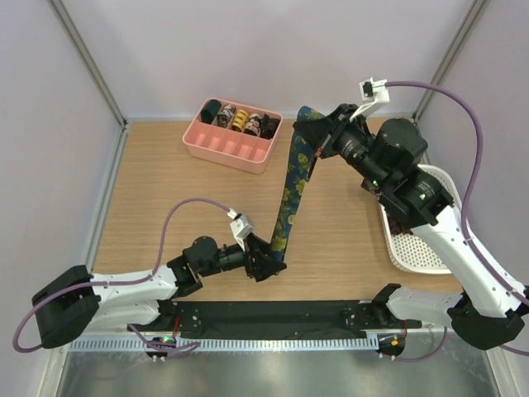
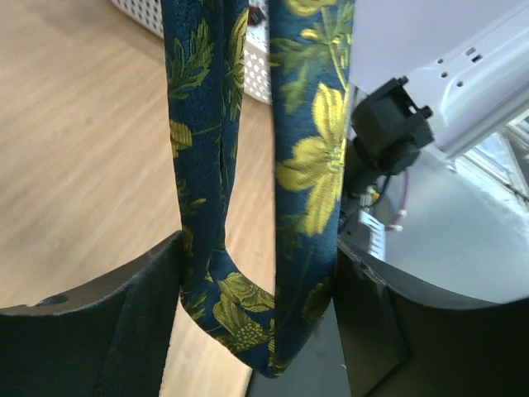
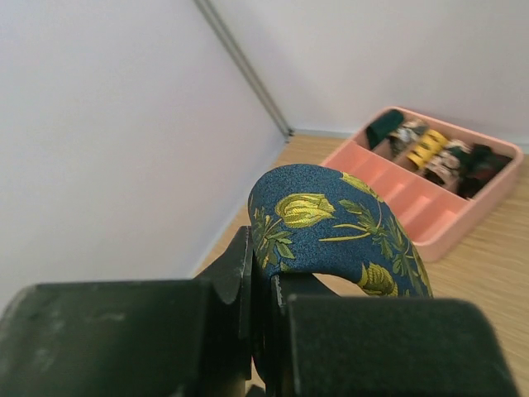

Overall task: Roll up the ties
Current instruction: Flatten the tie

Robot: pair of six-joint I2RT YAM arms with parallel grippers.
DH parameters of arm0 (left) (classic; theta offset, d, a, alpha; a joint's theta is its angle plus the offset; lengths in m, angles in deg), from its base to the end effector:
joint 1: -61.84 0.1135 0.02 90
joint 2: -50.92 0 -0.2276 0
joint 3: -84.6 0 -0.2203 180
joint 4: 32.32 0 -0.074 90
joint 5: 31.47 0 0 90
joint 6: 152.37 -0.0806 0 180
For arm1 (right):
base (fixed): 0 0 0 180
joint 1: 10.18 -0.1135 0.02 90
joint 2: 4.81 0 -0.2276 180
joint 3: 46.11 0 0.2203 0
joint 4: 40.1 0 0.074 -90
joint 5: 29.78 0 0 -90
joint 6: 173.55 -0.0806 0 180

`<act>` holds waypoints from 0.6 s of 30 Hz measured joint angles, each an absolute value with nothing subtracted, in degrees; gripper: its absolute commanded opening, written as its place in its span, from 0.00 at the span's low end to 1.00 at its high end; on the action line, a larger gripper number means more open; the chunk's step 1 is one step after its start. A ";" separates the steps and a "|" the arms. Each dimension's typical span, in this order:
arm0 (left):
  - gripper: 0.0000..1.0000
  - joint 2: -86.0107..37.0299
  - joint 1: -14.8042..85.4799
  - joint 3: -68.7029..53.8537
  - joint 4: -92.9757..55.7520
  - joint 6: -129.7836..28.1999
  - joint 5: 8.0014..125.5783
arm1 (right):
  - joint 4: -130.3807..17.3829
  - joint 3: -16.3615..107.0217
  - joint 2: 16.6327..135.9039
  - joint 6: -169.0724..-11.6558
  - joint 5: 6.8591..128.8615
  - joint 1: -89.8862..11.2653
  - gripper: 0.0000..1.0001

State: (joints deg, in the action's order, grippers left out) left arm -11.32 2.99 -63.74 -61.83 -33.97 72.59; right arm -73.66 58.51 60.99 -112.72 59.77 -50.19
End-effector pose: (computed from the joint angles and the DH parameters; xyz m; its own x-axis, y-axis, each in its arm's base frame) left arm 0.1156 -0.2291 0.2000 -0.4631 -0.1257 -0.8773 0.8362 0.2661 -0.4795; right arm 0.1936 0.1617 0.4734 -0.2491 0.4272 -0.8691 -0.5904 0.6444 0.4860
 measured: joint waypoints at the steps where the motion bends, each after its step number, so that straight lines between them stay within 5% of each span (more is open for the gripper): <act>1: 0.61 -9.70 2.97 -64.44 -60.50 -32.70 72.59 | -72.72 56.78 60.70 -112.00 58.04 -50.19 0.03; 5: 0.48 -4.55 2.97 -63.43 -48.91 -29.20 72.55 | -70.51 48.98 60.57 -109.22 50.57 -50.08 0.06; 18: 0.55 12.55 2.97 -59.82 -18.01 -15.30 70.25 | -77.79 36.74 69.73 -104.87 35.01 -38.67 0.01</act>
